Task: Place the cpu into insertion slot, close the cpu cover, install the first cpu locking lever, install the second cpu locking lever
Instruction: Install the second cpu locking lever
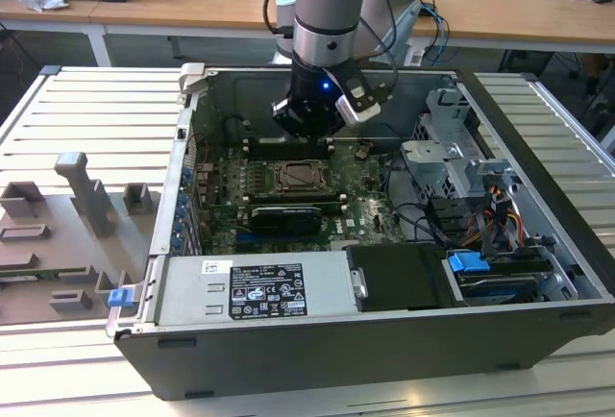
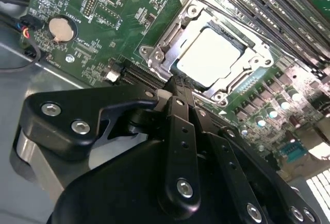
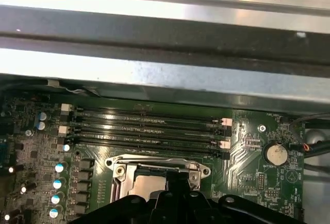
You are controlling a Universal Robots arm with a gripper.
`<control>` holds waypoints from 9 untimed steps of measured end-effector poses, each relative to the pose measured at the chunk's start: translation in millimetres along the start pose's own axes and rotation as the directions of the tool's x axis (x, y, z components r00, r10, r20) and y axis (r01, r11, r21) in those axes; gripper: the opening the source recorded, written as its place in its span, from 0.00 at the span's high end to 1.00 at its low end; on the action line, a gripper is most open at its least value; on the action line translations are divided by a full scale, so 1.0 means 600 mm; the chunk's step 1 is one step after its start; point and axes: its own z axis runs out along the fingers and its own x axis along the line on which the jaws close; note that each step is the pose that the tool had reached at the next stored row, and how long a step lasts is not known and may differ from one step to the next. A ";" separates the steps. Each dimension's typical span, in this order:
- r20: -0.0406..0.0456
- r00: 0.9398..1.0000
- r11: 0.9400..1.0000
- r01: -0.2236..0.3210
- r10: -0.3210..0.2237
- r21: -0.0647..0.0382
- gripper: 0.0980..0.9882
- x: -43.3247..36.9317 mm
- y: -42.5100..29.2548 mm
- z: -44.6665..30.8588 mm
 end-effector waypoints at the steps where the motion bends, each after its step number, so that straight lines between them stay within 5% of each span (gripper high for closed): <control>1: 0.000 1.000 1.000 0.000 0.000 0.000 0.99 0.000 -0.002 0.000; 9: 0.000 1.000 1.000 0.000 0.000 0.000 0.99 0.004 -0.045 -0.005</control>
